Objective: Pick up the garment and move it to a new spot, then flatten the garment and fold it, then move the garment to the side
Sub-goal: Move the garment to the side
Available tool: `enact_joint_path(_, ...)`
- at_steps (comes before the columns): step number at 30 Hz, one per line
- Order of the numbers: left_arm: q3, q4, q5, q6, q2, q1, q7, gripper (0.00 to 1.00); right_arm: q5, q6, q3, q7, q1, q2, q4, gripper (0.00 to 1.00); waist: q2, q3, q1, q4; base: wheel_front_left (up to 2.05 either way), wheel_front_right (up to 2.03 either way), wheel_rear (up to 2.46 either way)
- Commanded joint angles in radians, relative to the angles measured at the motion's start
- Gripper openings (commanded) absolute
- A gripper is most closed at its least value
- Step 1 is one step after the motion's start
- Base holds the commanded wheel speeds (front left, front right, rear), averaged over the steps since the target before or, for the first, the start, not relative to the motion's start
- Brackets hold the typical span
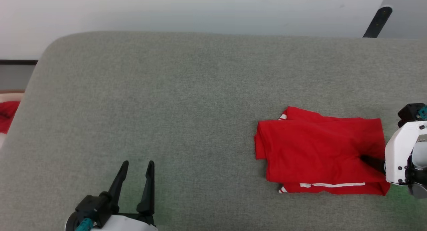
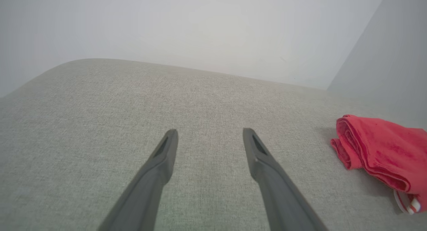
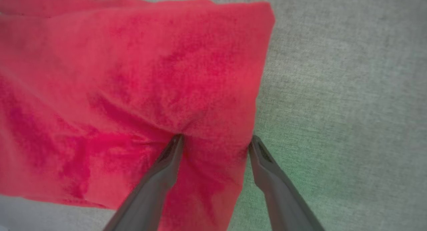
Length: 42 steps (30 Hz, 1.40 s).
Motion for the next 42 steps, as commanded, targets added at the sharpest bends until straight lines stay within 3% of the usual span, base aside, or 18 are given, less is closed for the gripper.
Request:
enact_joint_path(1,0.003,0.002,0.007,-0.006,-0.003,-0.009,-0.003,1.0,-0.011,-0.002,0.013,-0.003,-0.005,-0.001,0.02,1.0,0.0,0.014,0.0,0.011,0.0,0.0,0.0)
enact_joint_path(12,0.018,0.008,0.022,-0.016,-0.021,-0.032,-0.002,1.0,-0.045,-0.005,0.081,-0.055,-0.004,0.002,0.143,1.0,0.0,0.048,0.0,0.011,0.0,0.0,0.0)
enact_joint_path(13,0.017,0.01,0.022,-0.017,-0.022,-0.034,-0.002,1.0,-0.041,-0.005,0.084,-0.063,-0.003,0.004,0.15,0.83,0.0,0.049,0.0,0.011,0.0,0.0,0.0)
enact_joint_path(14,0.017,0.012,0.021,-0.018,-0.023,-0.035,-0.002,1.0,-0.04,-0.006,0.08,-0.077,-0.004,0.006,0.158,0.38,0.0,0.049,0.0,0.01,0.0,0.0,0.0)
enact_joint_path(15,0.017,0.013,0.022,-0.017,-0.024,-0.036,-0.002,1.0,-0.042,-0.007,0.082,-0.088,-0.005,0.007,0.166,0.0,0.0,0.048,0.0,0.009,0.0,0.0,0.0)
enact_joint_path(26,0.033,0.0,0.042,-0.024,-0.023,-0.012,-0.002,1.0,0.011,-0.008,0.045,-0.267,0.005,-0.016,0.191,0.0,0.0,0.008,0.0,-0.031,0.0,0.0,0.0)
enact_joint_path(42,-0.012,-0.057,0.072,-0.025,0.001,-0.048,-0.002,1.0,0.012,-0.002,-0.12,-0.531,-0.06,-0.125,0.313,0.0,0.0,0.014,0.0,-0.195,0.0,0.0,0.0)
